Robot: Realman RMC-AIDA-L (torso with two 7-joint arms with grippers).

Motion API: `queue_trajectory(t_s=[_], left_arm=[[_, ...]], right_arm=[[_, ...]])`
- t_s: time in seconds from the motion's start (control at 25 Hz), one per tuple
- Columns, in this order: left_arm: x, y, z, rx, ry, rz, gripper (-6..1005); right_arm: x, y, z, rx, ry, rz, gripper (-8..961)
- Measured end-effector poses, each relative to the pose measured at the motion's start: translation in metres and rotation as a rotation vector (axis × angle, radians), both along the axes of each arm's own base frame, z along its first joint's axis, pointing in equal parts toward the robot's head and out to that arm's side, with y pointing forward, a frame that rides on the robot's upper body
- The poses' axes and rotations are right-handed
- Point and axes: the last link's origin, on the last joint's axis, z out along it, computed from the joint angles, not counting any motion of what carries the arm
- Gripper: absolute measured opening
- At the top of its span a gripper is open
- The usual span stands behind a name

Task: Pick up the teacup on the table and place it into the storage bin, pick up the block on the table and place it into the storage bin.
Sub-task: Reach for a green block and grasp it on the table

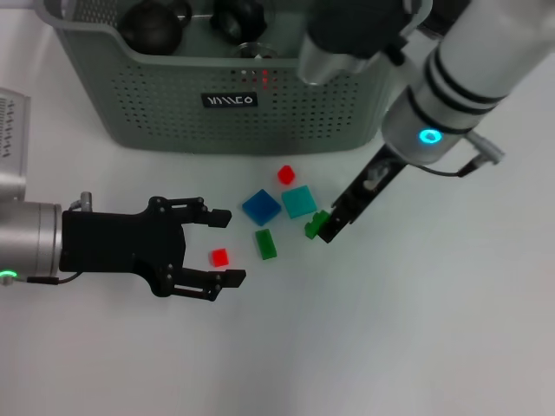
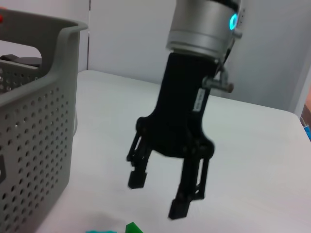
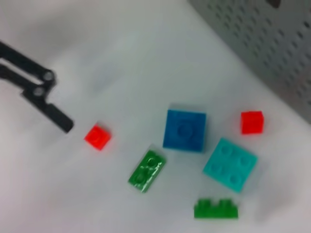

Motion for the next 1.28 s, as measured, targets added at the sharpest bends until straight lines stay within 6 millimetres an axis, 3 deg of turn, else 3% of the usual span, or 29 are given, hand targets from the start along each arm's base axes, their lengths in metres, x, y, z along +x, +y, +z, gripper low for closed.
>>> queue_trajectory(t_s=[0.44, 1.28], left_arm=[[0.000, 0.001, 0.000, 0.002, 0.002, -0.001, 846], [0.000, 0.001, -0.001, 0.001, 0.001, 0.004, 847]], right_arm=[[0.000, 0.004, -0.025, 0.024, 0.029, -0.005, 859], [0.009, 0.001, -0.043, 0.035, 0.004, 0.028, 849]])
